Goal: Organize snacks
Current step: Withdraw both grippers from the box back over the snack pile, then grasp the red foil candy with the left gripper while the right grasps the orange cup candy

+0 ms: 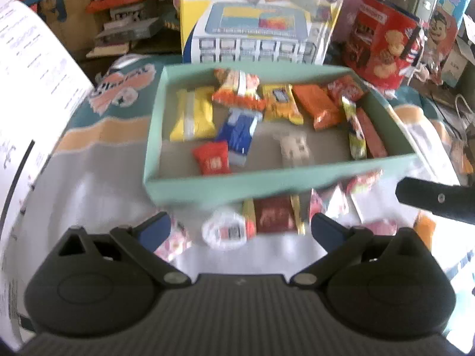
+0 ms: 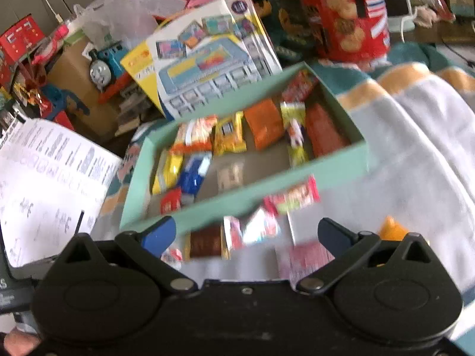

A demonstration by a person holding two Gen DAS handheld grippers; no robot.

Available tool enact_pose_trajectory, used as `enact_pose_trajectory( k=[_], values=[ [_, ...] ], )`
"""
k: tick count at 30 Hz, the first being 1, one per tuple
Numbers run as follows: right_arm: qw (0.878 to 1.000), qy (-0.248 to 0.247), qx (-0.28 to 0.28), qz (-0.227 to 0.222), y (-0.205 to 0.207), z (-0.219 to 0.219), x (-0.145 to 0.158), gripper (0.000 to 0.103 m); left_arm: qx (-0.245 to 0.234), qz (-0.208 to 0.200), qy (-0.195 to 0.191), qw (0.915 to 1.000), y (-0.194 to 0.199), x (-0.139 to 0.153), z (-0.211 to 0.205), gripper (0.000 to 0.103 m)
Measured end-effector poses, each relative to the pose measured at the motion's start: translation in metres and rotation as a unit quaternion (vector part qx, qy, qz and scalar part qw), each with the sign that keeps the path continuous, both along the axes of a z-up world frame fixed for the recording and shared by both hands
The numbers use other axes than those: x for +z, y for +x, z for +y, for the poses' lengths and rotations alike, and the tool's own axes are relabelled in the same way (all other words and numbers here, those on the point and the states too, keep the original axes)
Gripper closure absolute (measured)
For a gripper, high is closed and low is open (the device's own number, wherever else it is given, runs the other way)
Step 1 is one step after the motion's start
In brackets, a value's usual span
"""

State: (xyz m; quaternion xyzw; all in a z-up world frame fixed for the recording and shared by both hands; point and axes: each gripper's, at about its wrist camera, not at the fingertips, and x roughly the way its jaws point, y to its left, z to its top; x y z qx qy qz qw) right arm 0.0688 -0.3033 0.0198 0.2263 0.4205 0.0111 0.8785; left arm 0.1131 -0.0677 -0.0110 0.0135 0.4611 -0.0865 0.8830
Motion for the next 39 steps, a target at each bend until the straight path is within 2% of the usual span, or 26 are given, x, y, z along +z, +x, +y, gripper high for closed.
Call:
enact_pose_trajectory(
  k=[6,11,22,23,25,26,28,32,34,35,37,39],
  values=[
    [1.000,0.007,0.003,0.028,-0.033,0.006,-0.017,0.000,0.002,0.021,-0.001,0.9998,-0.029,-0.013,0.014,0.000],
    [0.999,0.017,0.013,0.043,-0.049,0.018,-0.028,0.000,0.025,0.018,0.006,0.9995,-0.056,-0.019,0.031,0.000],
    [0.995,0.014,0.079,0.065,-0.055,0.064,-0.035,0.000,0.046,0.071,-0.011,0.9963,-0.081,-0.046,0.059,0.001],
    [0.994,0.013,0.082,0.065,-0.055,0.067,-0.035,0.000,0.048,0.077,-0.015,0.9957,-0.081,-0.050,0.060,0.004],
    [0.994,0.009,0.083,0.069,-0.055,0.071,-0.036,0.000,0.046,0.092,-0.026,0.9944,-0.081,-0.057,0.061,0.034],
    [0.994,0.008,0.083,0.072,-0.055,0.071,-0.037,0.000,0.039,0.099,-0.044,0.9933,-0.080,-0.060,0.062,0.037],
    [0.994,0.005,0.078,0.076,-0.053,0.071,-0.038,0.000,0.028,0.097,-0.051,0.9936,-0.082,-0.061,0.059,0.044],
    [0.994,-0.004,0.070,0.081,-0.050,0.070,-0.040,0.006,-0.011,0.080,-0.010,0.9967,-0.086,-0.064,0.036,0.044],
    [0.994,-0.013,0.071,0.080,-0.049,0.073,-0.040,0.018,-0.022,0.071,-0.013,0.9972,-0.086,-0.062,0.034,0.070],
    [0.994,-0.016,0.073,0.080,-0.049,0.075,-0.040,0.021,-0.022,0.070,-0.023,0.9970,-0.084,-0.060,0.037,0.075],
    [0.993,-0.017,0.080,0.083,-0.048,0.077,-0.040,0.039,-0.013,0.065,-0.029,0.9974,-0.082,-0.058,0.046,0.077],
    [0.992,-0.017,0.094,0.087,-0.045,0.084,-0.040,0.048,0.001,0.062,-0.031,0.9976,-0.081,-0.057,0.056,0.077]
  ],
)
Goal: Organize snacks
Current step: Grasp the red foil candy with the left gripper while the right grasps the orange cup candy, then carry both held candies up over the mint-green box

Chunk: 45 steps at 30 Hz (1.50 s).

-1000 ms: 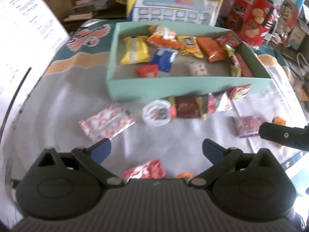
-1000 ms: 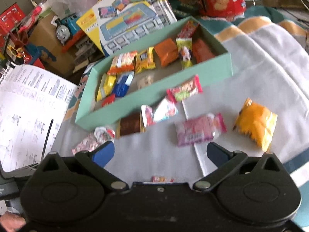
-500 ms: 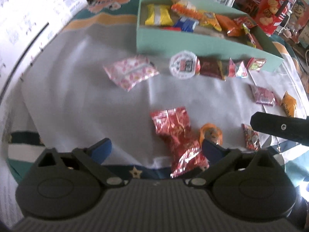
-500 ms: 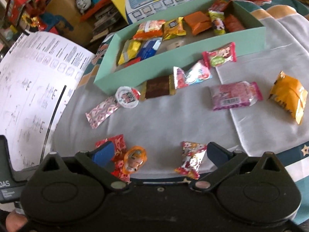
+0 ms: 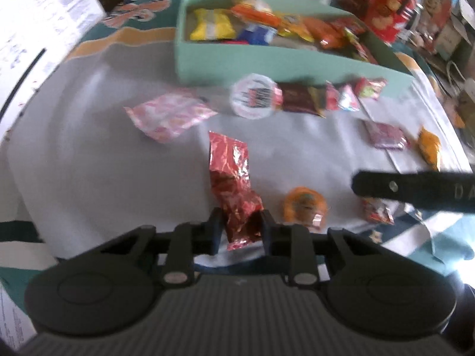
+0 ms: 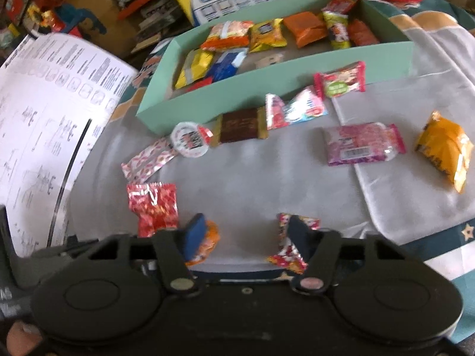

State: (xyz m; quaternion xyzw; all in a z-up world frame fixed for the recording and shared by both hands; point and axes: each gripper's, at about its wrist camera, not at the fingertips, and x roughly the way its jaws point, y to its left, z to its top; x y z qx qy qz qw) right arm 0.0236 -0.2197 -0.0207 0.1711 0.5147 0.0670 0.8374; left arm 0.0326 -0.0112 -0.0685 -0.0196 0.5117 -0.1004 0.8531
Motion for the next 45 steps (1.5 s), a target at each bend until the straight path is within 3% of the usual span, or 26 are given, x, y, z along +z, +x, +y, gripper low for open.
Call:
enact_pose_trajectory(
  k=[6,12,16,21,25,29,34,41,45],
  values=[
    [0.999,-0.010,0.051,0.012,0.010,0.035,-0.004,0.051,0.036,0.009,-0.027,0.9990,0.003,-0.005,0.033,0.077],
    [0.995,-0.039,0.087,0.021,0.017,0.064,-0.015,0.052,0.038,0.005,-0.047,0.9981,0.002,-0.009,0.048,0.075],
    [0.992,-0.066,0.105,0.017,0.015,0.075,-0.023,0.064,0.037,0.004,-0.053,0.9979,0.002,-0.010,0.049,0.075],
    [0.986,-0.101,0.131,-0.001,0.012,0.086,-0.024,0.066,0.039,0.006,-0.057,0.9976,0.005,-0.011,0.049,0.074],
    [0.987,-0.095,0.128,-0.001,0.014,0.082,-0.024,0.066,0.037,0.005,-0.058,0.9976,0.006,-0.011,0.047,0.066],
    [0.988,-0.086,0.128,0.002,0.014,0.077,-0.024,0.066,0.036,0.000,-0.048,0.9982,0.006,-0.011,0.041,0.064],
    [0.987,-0.086,0.134,-0.009,0.010,0.076,-0.022,0.067,0.044,-0.006,-0.033,0.9985,0.003,-0.010,0.041,0.077],
    [0.991,-0.069,0.111,-0.024,0.009,0.061,-0.012,0.067,0.051,-0.009,-0.029,0.9982,0.003,-0.003,0.044,0.078],
    [0.993,-0.059,0.096,-0.036,0.016,0.050,-0.002,0.067,0.043,-0.031,-0.025,0.9983,0.015,0.016,0.044,0.078]
  ],
)
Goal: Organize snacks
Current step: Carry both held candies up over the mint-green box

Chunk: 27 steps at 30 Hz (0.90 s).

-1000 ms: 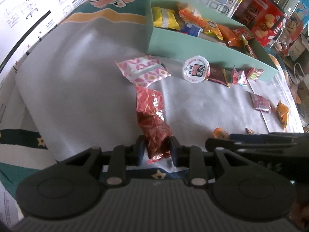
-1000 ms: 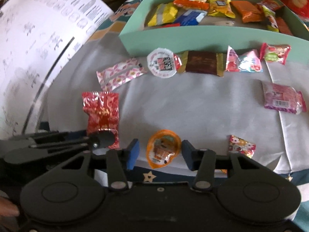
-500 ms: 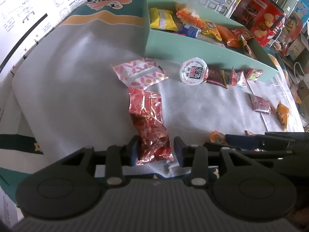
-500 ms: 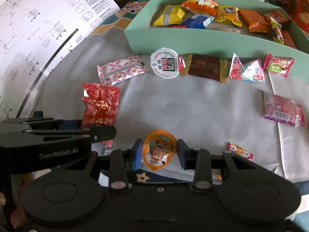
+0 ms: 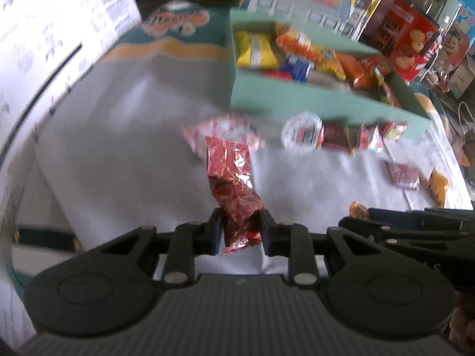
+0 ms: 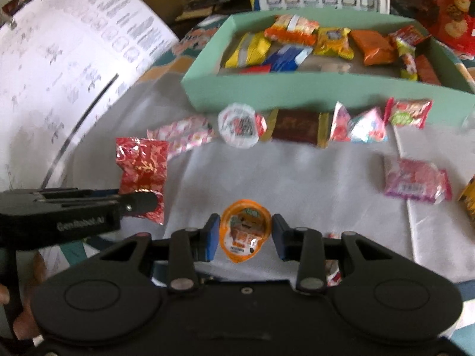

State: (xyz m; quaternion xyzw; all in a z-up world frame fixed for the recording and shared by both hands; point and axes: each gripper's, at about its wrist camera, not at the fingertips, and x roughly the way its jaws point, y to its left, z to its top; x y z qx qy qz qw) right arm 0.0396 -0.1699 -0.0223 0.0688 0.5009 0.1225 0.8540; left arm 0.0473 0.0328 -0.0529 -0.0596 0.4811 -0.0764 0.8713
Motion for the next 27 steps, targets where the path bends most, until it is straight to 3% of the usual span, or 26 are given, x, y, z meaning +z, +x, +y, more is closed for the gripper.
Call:
enact_pose_trajectory(
  k=[8,11,18,27],
  values=[
    [0.996,0.035,-0.053,-0.060,0.051,-0.030,0.041,0.066,-0.024,-0.075,0.016,0.9967,0.066,0.056,-0.010,0.078],
    [0.994,0.040,-0.067,-0.073,0.079,-0.040,0.050,0.066,-0.039,-0.086,0.029,0.9951,0.101,0.066,-0.022,0.078],
    [0.993,0.056,-0.092,-0.049,0.144,-0.058,0.031,0.066,-0.046,-0.058,0.074,0.9945,0.165,0.050,-0.042,0.078],
    [0.994,0.068,-0.085,-0.015,0.170,-0.049,-0.001,0.066,-0.061,-0.038,0.115,0.9907,0.177,0.025,-0.050,0.077]
  ],
)
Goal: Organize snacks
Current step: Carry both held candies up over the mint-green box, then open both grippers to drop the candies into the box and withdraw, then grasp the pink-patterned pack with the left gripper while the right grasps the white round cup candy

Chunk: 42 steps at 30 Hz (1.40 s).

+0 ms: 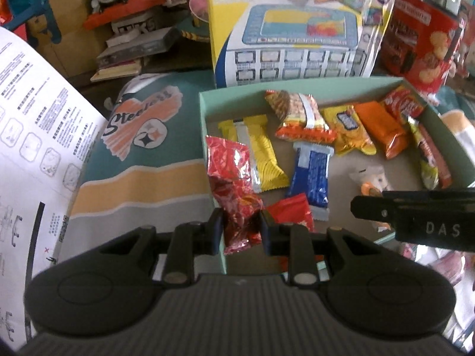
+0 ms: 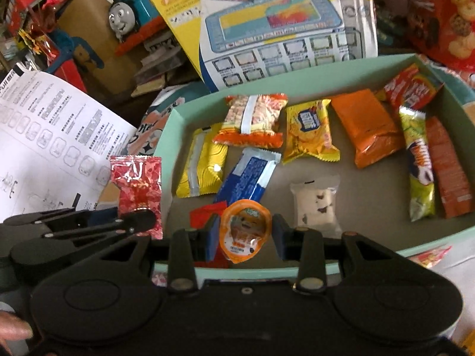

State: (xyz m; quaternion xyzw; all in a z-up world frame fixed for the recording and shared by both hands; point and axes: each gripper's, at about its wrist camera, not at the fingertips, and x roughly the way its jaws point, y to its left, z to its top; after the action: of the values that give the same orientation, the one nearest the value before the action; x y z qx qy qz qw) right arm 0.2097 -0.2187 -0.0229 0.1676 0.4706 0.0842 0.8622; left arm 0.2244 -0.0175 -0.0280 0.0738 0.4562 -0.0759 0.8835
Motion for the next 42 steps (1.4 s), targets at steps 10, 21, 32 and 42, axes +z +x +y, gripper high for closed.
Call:
enact_pose_trajectory(
  k=[10,21,32,42],
  values=[
    [0.999,0.009,-0.019,-0.025,-0.018,-0.012,0.024,0.012,0.043,-0.054,0.017,0.9975,-0.022,0.020,0.009,0.003],
    [0.999,0.007,-0.033,-0.032,-0.061,-0.016,0.040,0.003,0.091,-0.023,-0.024,0.9953,-0.079,0.012,0.043,0.000],
    [0.999,-0.002,-0.030,0.016,-0.096,-0.003,0.013,0.002,0.114,0.024,-0.050,0.9919,-0.115,-0.024,0.067,0.000],
    [0.999,-0.011,-0.006,0.030,-0.082,0.026,0.003,0.003,0.125,0.036,-0.058,0.9899,-0.114,-0.040,0.085,0.000]
  ],
)
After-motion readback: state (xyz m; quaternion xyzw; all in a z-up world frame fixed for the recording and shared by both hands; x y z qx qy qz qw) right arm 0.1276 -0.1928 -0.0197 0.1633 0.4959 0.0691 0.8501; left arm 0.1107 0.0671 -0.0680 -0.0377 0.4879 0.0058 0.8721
